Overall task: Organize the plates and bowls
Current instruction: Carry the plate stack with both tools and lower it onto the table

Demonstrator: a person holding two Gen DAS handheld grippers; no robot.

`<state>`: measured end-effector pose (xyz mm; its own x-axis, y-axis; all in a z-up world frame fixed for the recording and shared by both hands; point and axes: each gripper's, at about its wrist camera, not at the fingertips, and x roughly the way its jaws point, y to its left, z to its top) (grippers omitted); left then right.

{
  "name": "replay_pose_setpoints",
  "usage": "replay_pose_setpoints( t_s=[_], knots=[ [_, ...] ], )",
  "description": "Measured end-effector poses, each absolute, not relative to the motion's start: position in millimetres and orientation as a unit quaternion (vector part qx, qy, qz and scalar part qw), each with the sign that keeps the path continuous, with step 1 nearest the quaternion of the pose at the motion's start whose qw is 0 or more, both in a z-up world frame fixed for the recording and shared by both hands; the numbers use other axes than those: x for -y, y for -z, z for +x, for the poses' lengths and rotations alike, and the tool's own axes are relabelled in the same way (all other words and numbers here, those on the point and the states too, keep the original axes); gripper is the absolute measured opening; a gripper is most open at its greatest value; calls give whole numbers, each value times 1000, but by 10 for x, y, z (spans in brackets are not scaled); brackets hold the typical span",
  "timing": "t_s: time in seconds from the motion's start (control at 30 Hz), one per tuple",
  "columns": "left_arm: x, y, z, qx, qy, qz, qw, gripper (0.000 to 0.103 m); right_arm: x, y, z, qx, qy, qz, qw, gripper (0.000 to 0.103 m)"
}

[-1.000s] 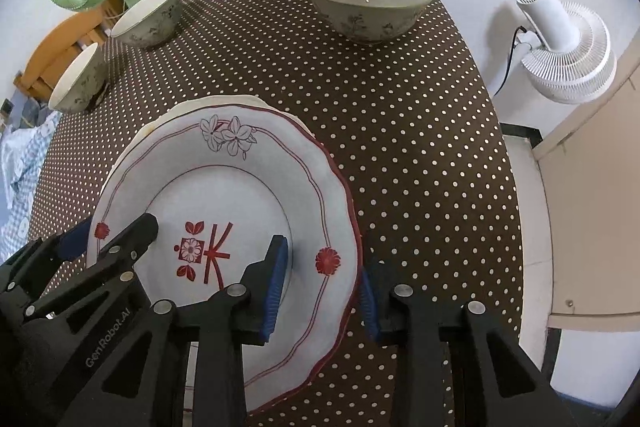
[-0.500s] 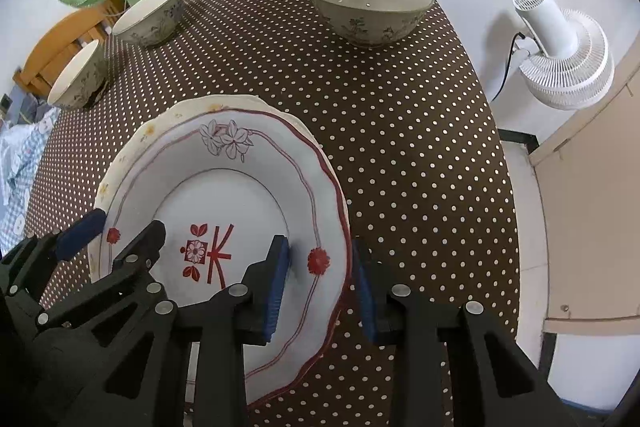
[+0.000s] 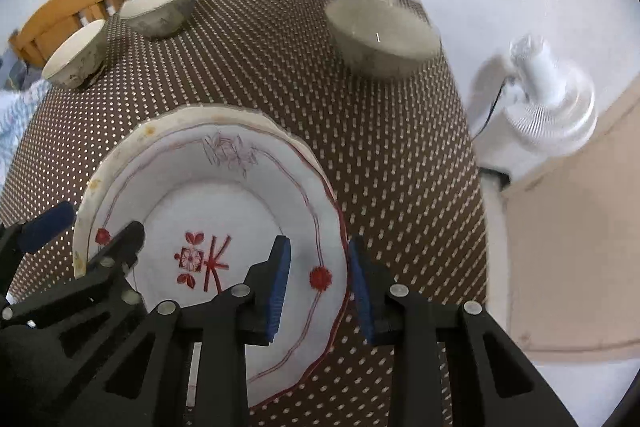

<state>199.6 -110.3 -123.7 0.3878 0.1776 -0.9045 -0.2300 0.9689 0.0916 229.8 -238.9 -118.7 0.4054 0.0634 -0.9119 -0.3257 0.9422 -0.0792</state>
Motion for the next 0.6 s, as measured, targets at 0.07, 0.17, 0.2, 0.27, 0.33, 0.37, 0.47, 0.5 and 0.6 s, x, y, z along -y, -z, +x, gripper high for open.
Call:
replay_pose_setpoints(
  t_s=[0.07,0.17,0.2,0.27,0.33,0.37,0.47,0.5,0.6],
  knots=[
    [1115,1242,1981,-541,-118,-27,833,69,2394,1215,2346,-540,-121,-116,825,33],
    [1104,1252,1970,-542,-113,-31,832,69,2411,1278,2396,-555,-122,-101,816,33],
    [1095,1255,1968,-543,-112,-32,832,69,2391,1275,2388,-552,-124,-104,818,33],
    [1070,1272,1965,-547,-111,-34,829,70,2367,1291,2387,-555,-123,-104,816,33],
    [1049,1281,1960,-549,-111,-37,828,71,2354,1315,2401,-559,-122,-98,814,33],
    [1036,1279,1958,-549,-111,-38,828,73,2347,1310,2403,-558,-121,-98,815,33],
    [1000,1264,1967,-548,-106,-45,828,76,2357,1302,2421,-562,-116,-93,814,33],
    [992,1248,1973,-547,-104,-46,829,76,2356,1304,2428,-564,-117,-89,813,34],
    [954,1182,1985,-545,-101,-49,831,78,2406,1284,2480,-576,-124,-62,806,43]
  ],
)
